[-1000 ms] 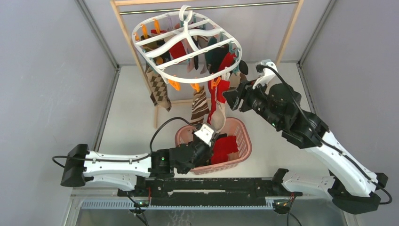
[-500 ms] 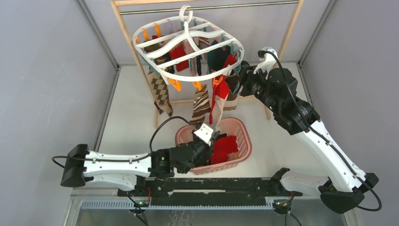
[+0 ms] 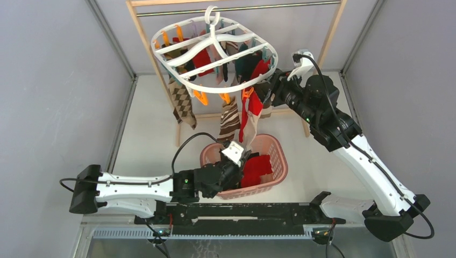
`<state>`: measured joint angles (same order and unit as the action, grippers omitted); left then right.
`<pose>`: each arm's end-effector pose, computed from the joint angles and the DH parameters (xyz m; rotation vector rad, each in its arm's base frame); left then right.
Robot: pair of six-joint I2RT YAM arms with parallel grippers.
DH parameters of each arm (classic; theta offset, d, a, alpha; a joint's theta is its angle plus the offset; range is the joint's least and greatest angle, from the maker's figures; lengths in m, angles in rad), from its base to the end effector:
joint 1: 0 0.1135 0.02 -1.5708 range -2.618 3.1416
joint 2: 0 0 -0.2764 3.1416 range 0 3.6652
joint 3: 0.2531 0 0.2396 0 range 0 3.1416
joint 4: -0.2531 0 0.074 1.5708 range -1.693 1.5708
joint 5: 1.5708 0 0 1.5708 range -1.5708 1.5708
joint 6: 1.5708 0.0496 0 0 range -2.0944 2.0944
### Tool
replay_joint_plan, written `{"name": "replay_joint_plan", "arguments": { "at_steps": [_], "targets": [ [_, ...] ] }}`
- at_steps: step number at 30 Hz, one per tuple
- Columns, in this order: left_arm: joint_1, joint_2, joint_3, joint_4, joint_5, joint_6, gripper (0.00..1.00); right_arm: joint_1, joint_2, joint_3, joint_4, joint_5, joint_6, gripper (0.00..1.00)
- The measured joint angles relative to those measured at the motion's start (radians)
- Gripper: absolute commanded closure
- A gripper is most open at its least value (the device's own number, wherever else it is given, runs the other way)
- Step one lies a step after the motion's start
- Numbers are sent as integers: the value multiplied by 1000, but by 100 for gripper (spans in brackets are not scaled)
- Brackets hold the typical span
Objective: Remove the socks clipped to the hanger
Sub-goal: Remove the sock from the hanger.
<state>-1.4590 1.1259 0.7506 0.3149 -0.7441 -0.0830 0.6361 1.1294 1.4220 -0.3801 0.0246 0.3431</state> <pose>0.0612 -0.2438 0.3271 0.5429 1.5546 -0.5814 0.1856 0.1356 0.4770 -0.2304 1.6935 0.7177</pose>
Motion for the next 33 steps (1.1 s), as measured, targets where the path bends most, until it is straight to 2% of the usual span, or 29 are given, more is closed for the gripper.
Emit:
{"name": "replay_joint_plan", "arguments": {
  "at_steps": [6,11,17,20,22,29,30,33],
  "targets": [
    [2,0,-3,2,9,-7,100,0,6,0,18,14,2,43],
    [2,0,-3,4,14,-13,100,0,22,-6,37,37,3,53],
    [2,0,-3,5,14,-15,100,0,27,-16,50,57,6,72],
    [2,-1,-18,13,14,-19,100,0,27,-18,56,66,10,92],
    [2,-2,-31,14,14,-24,100,0,27,-19,56,68,10,97],
    [3,-22,-71,12,13,-46,100,0,27,-23,55,68,10,96],
    [3,-29,-77,12,13,-50,100,0,27,-23,56,68,10,92],
    [3,-54,-95,7,12,-68,100,0,27,-23,55,66,10,69]
  ]
}}
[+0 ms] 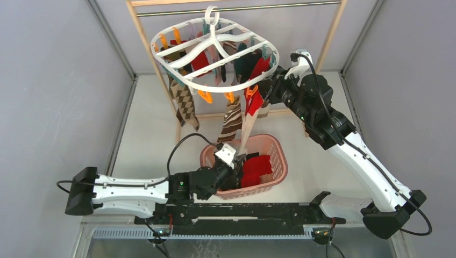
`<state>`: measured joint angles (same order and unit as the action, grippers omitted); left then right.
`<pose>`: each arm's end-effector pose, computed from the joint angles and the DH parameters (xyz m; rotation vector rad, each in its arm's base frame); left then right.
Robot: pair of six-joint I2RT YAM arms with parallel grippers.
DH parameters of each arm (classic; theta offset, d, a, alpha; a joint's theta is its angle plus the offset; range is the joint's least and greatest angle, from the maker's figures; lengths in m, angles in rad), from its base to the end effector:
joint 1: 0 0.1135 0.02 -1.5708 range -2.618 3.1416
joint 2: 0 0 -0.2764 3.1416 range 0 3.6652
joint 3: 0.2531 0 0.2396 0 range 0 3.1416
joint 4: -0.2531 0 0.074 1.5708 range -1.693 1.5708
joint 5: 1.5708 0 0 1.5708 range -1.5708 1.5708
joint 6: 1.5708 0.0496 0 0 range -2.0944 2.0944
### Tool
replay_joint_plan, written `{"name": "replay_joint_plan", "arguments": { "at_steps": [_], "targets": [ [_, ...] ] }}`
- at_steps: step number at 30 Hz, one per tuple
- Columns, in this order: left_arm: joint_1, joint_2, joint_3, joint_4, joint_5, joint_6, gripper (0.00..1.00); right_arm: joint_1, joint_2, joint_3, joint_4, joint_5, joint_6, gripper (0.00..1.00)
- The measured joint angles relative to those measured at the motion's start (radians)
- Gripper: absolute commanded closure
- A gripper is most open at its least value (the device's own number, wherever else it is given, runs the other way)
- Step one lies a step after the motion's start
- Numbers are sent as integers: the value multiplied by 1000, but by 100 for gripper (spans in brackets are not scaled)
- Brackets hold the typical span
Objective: Remove the socks clipped to the hanger
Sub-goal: Remove the sock from the hanger.
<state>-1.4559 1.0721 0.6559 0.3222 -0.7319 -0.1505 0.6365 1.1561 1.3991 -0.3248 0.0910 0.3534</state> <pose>0.0598 -0.2293 0.3069 0.5229 1.5934 -0.6157 0.1976 0.1404 0.4704 -0.1687 1.6882 0.6739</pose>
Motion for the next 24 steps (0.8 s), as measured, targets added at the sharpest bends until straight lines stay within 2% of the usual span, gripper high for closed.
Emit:
{"name": "replay_joint_plan", "arguments": {
  "at_steps": [3,8,10,11,13,15,17,19,24],
  "targets": [
    [0,-27,-22,-7,-2,-15,100,0,0,0,0,-5,0,54],
    [1,-37,-37,-33,-3,-29,100,0,0,0,1,-2,1,49],
    [1,-37,-37,-40,-3,-32,100,0,0,0,1,2,2,51],
    [1,-37,-37,-41,-3,-33,100,0,0,0,2,5,2,55],
    [1,-36,-37,-41,-3,-33,100,0,0,-2,9,7,2,70],
    [1,-36,-37,-42,-3,-33,100,0,0,-5,17,10,2,73],
    [1,-36,-37,-42,-3,-33,100,0,0,-5,19,10,5,67],
    [1,-36,-37,-46,-3,-34,100,0,-1,-5,23,10,6,53],
    [1,-28,-37,-80,-6,-50,100,2,-8,-10,17,9,8,46]
  ]
}}
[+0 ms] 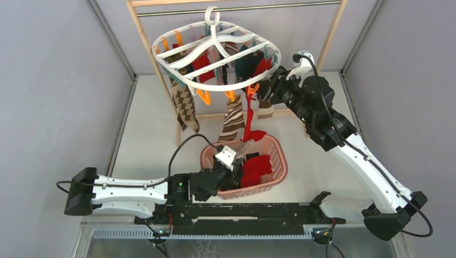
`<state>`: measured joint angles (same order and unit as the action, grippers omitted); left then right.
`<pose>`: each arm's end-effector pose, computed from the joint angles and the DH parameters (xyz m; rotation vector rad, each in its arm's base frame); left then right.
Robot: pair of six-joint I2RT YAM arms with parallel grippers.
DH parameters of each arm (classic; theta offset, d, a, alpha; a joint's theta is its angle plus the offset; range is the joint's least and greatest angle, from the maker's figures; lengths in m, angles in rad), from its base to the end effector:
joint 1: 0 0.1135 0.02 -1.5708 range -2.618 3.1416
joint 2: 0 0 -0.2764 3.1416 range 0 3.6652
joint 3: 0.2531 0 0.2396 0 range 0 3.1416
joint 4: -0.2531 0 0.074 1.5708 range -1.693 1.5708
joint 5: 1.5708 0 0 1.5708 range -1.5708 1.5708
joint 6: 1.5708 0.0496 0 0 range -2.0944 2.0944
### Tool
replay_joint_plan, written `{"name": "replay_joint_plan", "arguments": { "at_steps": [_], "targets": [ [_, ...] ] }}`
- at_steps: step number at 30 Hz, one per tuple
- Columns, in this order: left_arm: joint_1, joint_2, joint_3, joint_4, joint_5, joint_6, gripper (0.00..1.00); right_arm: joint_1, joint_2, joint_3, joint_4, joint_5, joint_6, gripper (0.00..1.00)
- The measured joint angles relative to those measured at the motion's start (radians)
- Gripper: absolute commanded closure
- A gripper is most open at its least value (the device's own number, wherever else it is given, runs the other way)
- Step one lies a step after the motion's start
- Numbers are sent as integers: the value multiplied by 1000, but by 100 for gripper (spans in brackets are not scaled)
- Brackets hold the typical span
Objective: Remove the socks clipped to the hanger
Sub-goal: Remove the sock from the hanger, then place the sock in the bin.
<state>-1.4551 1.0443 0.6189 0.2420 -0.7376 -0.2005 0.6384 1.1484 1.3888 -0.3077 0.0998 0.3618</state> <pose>0.0592 -0.2206 0.2912 0.5416 1.6546 -0.5817 0.1963 0.1395 0.4708 -0.1539 1.6751 0.6796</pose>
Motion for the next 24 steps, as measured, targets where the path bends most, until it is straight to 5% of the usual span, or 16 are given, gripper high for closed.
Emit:
{"name": "replay_joint_plan", "arguments": {
  "at_steps": [14,24],
  "targets": [
    [-16,-17,-21,-107,47,-149,100,-27,-254,-190,-64,34,3,40],
    [-69,-24,-98,-131,50,-261,100,-136,-270,-220,-87,29,3,40]
  ]
}}
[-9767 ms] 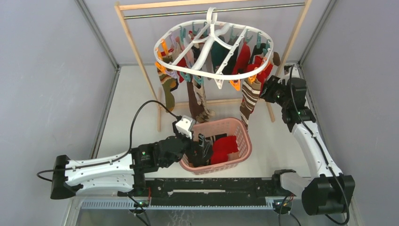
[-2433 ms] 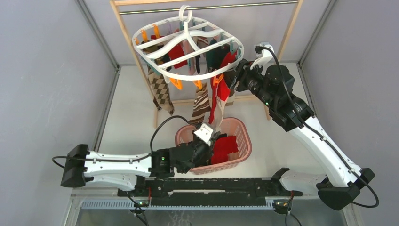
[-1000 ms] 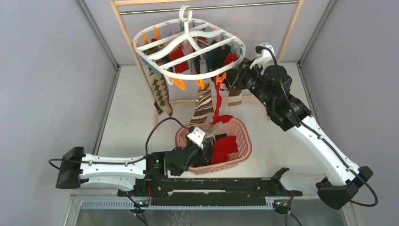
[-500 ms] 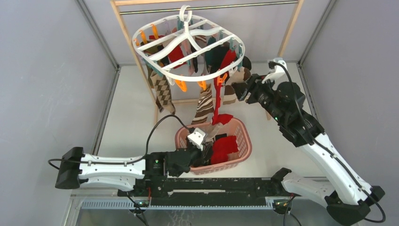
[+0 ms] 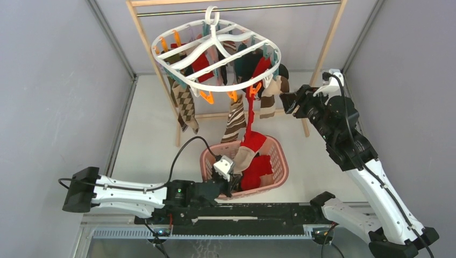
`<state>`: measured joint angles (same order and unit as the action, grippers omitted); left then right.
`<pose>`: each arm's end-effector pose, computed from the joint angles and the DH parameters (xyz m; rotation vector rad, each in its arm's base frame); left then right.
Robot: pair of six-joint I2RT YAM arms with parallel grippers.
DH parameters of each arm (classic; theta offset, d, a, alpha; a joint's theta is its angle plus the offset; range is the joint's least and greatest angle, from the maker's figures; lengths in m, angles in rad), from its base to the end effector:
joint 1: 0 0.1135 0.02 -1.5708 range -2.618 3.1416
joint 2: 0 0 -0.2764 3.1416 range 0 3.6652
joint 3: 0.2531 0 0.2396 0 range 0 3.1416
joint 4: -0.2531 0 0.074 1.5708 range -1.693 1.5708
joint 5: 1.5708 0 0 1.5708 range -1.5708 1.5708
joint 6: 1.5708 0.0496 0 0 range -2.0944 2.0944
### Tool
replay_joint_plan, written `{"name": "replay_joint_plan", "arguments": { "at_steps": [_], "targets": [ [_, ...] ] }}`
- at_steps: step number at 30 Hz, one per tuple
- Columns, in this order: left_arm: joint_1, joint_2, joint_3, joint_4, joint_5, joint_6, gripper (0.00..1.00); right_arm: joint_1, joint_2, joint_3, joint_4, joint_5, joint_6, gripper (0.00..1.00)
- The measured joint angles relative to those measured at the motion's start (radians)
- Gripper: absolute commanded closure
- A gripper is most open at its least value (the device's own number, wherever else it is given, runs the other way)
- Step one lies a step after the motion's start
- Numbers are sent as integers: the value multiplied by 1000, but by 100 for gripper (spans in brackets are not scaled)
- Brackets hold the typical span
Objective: Remove the socks clipped to the hanger
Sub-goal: Place the sock in the bin.
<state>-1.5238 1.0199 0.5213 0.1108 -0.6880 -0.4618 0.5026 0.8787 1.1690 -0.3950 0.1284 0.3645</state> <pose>0.0414 -0.2100 0.2483 0.5597 1.8429 -0.6870 0.1531 0.0769 0.4373 -0.0191 1.7038 0.5442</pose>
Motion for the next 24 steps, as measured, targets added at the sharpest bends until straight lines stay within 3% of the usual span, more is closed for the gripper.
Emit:
{"name": "replay_joint_plan", "arguments": {
  "at_steps": [8,15,24],
  "targets": [
    [-75,-2,-5,-33,-20,-72,100,-120,45,-6,17,-74,0,40],
    [-97,-12,1,-130,-42,-99,100,-152,94,-9,61,-154,1,40],
    [-98,-88,175,-314,-119,-7,100,-154,91,-47,66,-183,9,40]
  ]
}}
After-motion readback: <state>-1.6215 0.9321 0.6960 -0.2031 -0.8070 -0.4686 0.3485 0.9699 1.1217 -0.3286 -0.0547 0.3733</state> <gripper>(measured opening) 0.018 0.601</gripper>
